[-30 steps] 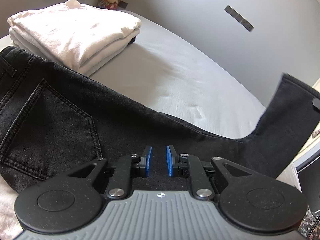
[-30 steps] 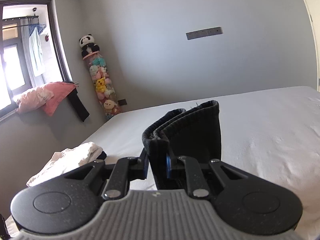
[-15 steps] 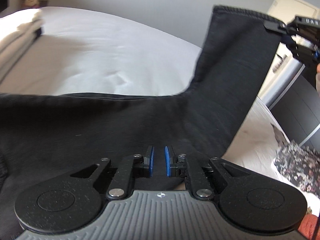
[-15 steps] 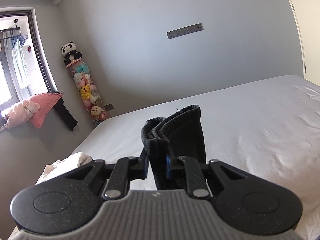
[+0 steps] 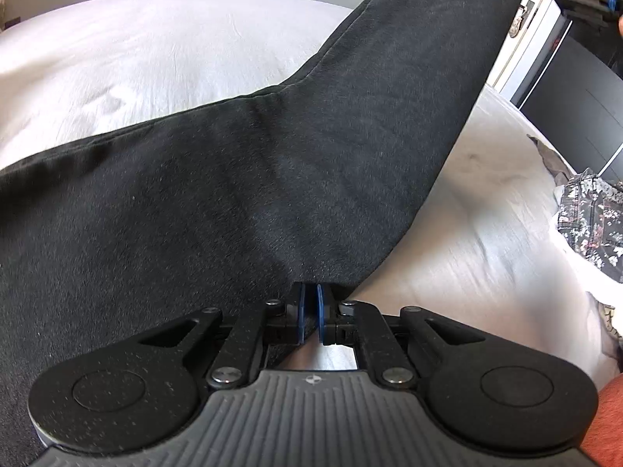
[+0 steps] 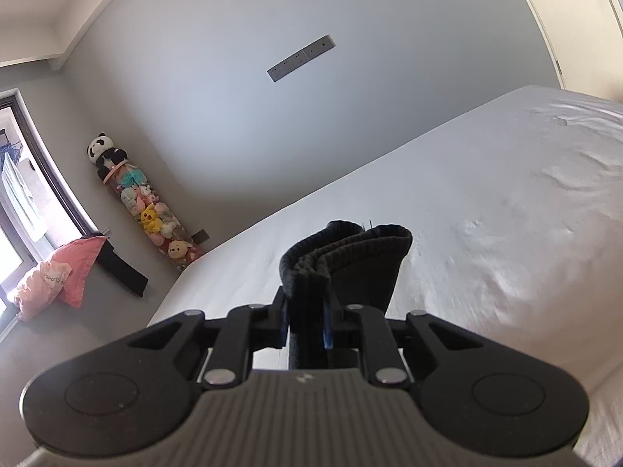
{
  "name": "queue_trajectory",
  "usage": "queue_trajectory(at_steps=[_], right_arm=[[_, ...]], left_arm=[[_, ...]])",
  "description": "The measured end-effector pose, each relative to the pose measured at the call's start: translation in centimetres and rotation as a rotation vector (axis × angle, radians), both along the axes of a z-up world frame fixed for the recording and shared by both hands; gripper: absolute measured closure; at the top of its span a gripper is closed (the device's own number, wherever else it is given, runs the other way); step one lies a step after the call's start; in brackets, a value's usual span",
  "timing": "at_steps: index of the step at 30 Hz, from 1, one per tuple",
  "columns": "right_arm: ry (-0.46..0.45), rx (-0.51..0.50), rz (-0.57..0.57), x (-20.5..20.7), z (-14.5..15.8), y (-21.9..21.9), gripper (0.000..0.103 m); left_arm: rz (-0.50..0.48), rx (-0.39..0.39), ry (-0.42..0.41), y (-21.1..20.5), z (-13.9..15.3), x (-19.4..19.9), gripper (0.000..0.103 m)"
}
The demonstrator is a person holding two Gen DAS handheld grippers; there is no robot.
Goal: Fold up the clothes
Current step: 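Lift the leg hems with the right tool and fold them toward the waistband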
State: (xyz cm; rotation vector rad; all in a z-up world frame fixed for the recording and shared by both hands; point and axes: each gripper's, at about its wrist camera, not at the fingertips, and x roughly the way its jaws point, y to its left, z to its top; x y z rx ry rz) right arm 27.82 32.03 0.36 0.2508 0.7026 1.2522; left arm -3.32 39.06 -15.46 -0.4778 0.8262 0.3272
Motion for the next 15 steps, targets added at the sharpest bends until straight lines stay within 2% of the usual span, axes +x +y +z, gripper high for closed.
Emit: queue_trajectory(at_steps=[6,12,15], right_arm=[[0.015,0.053,0.060,-0.3,0.0,0.3,0.084],[0.014,0.092,0.133,-1.3,0.6,0.5,0.084],[0.002,0.099,0.172,-1.8,0.8,0.7,0.084]], left_arm=[[0.061,-0.030,-0.006,3.3,1.8,1.5,0.096],[0.097,-0.043,0.034,8.7,1.4,6.5,0.099],[0.082,-0.075,0.063,10.4,0.6,8.7,0.101]])
